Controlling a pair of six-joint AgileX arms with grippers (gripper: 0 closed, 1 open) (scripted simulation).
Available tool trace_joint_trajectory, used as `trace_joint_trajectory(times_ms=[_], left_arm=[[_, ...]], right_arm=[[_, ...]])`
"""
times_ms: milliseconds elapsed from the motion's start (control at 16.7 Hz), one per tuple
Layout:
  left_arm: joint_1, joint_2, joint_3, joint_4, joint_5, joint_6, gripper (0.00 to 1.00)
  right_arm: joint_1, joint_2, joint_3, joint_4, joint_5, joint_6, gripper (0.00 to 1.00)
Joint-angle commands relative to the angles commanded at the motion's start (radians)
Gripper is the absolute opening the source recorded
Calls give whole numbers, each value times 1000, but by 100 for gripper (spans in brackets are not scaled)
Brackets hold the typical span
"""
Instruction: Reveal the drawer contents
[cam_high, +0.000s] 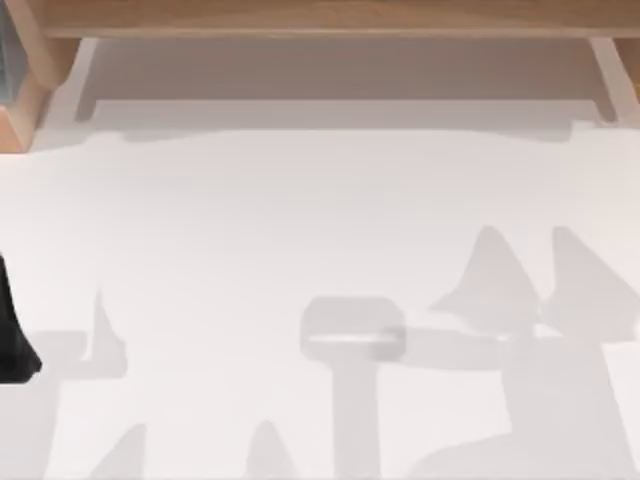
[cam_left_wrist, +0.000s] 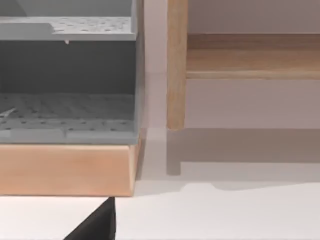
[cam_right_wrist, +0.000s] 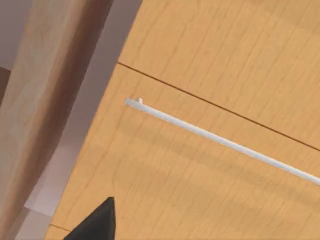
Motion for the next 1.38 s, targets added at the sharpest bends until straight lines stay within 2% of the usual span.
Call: trace_joint_trajectory(times_ms=[540,780,1020,1380], left_arm=[[0,0,0,0,0,0,100],[0,0,0,0,0,0,100],[0,0,0,0,0,0,100],[0,0,0,0,0,0,100]], right_arm=[[-3,601,227,355,-6,-749,100],[-5,808,307,481,-4,-1014,100],[-6,915,350,548,-1,-1148,100],[-1,920,351,548,0,-1154,100]])
